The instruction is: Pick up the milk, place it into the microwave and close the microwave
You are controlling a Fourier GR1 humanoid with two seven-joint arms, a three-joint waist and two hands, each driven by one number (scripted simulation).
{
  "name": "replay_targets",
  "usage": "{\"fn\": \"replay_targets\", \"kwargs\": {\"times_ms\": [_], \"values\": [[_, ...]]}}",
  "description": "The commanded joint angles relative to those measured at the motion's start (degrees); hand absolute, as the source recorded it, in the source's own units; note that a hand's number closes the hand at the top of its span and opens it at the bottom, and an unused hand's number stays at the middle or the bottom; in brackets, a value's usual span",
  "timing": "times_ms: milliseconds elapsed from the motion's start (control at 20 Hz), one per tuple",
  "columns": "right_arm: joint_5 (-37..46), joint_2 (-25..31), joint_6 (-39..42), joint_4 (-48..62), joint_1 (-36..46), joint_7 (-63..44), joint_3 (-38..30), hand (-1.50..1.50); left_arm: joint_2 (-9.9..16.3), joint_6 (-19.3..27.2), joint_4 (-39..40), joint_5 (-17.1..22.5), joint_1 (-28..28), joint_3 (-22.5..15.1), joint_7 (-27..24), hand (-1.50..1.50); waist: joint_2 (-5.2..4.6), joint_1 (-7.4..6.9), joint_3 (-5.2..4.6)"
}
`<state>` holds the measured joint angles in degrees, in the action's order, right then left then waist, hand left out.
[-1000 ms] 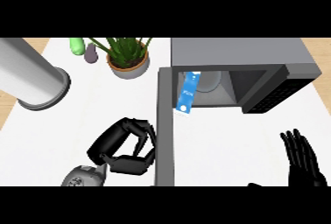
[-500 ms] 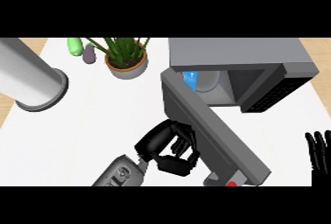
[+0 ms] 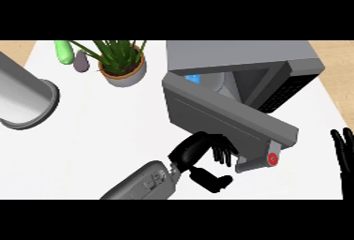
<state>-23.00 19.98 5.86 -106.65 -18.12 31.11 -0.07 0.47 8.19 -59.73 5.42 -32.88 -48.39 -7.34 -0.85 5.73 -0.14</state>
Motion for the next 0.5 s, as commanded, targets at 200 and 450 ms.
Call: {"fn": "replay_targets", "kwargs": {"times_ms": [200,450], "values": [[-2.4,3.1,3.4,-6.5,2.8,-4.1,1.4,-1.50,-0.5,7.0,1.6,13.0,-7.6,-2.2,-4.4,1.50,-1.06,5.36,-0.22],[-3.4,4.5,5.0,-8.4,5.1,-5.6,2.2,-1.50,-0.5,8.4,1.6,19.1,-12.6,-0.7,-7.8,1.50,-1.74,8.15,-0.21]]}}
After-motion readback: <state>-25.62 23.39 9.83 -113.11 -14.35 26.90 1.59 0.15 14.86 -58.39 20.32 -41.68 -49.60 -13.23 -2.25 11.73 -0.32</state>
